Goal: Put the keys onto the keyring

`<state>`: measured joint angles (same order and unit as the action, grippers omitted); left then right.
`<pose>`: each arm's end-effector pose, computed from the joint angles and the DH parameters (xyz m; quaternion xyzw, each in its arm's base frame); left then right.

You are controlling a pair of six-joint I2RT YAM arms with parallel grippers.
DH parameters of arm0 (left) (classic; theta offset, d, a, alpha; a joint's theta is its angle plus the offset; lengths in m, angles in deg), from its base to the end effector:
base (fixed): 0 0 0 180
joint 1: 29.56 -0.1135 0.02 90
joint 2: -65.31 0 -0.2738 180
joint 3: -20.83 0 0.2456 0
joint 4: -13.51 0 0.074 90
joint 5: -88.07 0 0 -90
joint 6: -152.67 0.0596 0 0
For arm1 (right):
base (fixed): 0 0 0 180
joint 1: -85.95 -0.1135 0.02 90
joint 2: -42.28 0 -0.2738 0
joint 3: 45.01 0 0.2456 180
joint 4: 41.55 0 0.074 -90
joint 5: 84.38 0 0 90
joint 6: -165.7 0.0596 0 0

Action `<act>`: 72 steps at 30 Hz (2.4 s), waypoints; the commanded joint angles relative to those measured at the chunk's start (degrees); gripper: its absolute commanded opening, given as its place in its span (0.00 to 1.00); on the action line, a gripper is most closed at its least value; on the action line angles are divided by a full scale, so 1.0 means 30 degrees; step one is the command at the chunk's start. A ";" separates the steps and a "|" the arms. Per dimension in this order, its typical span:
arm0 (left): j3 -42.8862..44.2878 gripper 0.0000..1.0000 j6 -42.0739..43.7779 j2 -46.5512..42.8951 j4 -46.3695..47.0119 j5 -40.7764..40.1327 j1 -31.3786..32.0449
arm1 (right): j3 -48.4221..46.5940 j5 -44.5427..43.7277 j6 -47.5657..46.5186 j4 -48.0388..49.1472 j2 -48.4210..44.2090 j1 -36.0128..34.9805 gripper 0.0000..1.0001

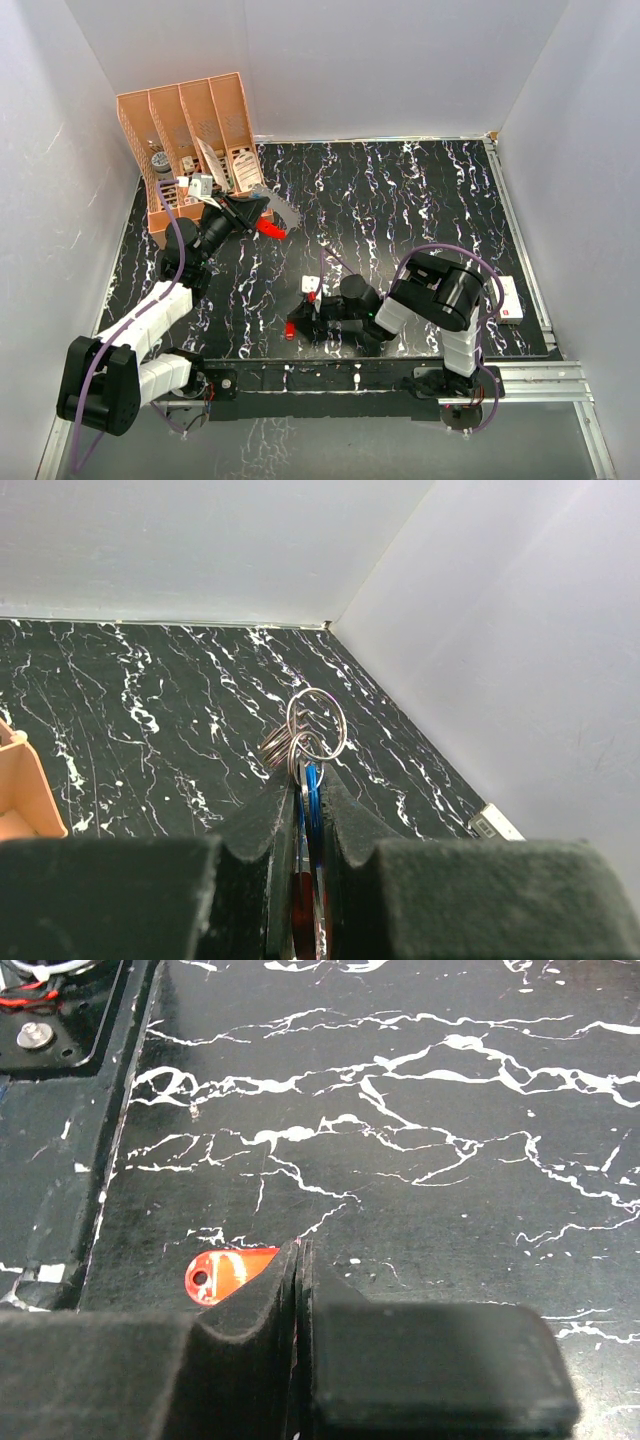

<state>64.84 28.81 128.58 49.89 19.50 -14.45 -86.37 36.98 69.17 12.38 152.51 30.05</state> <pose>0.2380 -0.0868 0.3151 0.0525 0.6002 -0.4281 0.6736 0.1559 0.2856 0.1091 -0.5365 0.5677 0.4397 0.4434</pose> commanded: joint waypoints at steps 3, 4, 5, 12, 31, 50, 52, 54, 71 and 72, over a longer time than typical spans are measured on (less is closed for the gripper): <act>-0.0090 0.00 -0.0021 -0.0736 0.0767 -0.0054 -0.0153 | 0.0247 -0.0724 0.0104 0.2008 -0.0262 -0.0117 0.00; -0.0111 0.00 -0.0016 -0.0754 0.0785 -0.0054 -0.0168 | 0.0277 -0.0684 0.0062 0.1878 -0.0291 -0.0102 0.00; -0.0112 0.00 -0.0001 -0.0756 0.0747 -0.0028 -0.0163 | 0.0284 -0.0668 0.0058 0.1789 -0.0324 -0.0119 0.00; -0.0140 0.00 -0.0045 -0.0753 0.0833 -0.0054 -0.0176 | 0.1072 -0.1506 0.0425 0.2947 -0.0804 -0.0102 0.00; -0.0183 0.00 -0.0334 -0.0785 0.1320 -0.0057 -0.0189 | -0.1723 -0.7976 0.2439 -0.4271 -0.6677 0.0101 0.00; 0.0191 0.00 -0.0083 -0.1104 0.0378 -0.0083 -0.0182 | -0.3106 -1.0095 0.5516 -0.4953 -0.8290 0.2187 0.00; 0.0230 0.00 -0.0051 -0.1065 0.0301 -0.0083 -0.0186 | -0.3216 -0.9970 0.5705 -0.4833 -0.8326 0.2507 0.00; 0.0225 0.00 -0.0057 -0.1076 0.0298 -0.0054 -0.0179 | -0.3346 -0.9798 0.5873 -0.4798 -0.8327 0.2732 0.00; 0.0353 0.00 -0.0028 -0.0912 0.0254 0.0093 -0.0180 | -0.4440 -0.8758 0.6900 -0.4858 -0.7615 0.3574 0.00; 0.0356 0.00 -0.0024 -0.0904 0.0278 0.0093 -0.0183 | -0.4521 -0.8720 0.6915 -0.4938 -0.7561 0.3574 0.00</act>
<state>63.79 28.41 127.14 48.57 19.50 -14.62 -96.99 9.72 88.84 -5.08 129.72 40.39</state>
